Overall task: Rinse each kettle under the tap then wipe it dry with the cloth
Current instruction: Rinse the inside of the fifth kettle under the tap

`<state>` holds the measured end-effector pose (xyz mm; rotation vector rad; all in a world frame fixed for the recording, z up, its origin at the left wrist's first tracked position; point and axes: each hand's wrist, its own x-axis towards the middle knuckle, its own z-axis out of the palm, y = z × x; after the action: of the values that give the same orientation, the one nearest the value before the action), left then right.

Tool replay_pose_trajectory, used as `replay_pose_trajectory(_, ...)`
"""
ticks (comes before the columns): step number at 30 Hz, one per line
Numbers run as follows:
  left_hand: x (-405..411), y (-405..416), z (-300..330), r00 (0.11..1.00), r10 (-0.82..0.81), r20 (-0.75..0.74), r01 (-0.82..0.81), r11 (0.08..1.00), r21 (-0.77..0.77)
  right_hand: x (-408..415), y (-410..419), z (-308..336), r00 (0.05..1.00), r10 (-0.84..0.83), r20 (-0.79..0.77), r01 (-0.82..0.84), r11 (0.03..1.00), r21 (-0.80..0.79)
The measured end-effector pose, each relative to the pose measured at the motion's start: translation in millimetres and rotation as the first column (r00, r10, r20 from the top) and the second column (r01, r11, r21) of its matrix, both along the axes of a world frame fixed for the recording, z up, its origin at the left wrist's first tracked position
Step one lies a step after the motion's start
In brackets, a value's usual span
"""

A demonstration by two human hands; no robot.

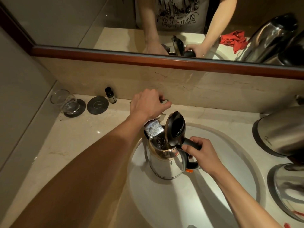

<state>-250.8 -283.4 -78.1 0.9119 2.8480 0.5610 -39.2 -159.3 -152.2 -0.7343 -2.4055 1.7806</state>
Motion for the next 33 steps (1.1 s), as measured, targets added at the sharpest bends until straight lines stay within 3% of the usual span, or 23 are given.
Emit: replay_pose_trajectory(33,-0.4,0.2,-0.3,1.000,0.016,-0.008,-0.016,1.000,-0.003,0.7,-4.4,2.8,1.000,0.013,-0.003,-0.013,1.000,0.014)
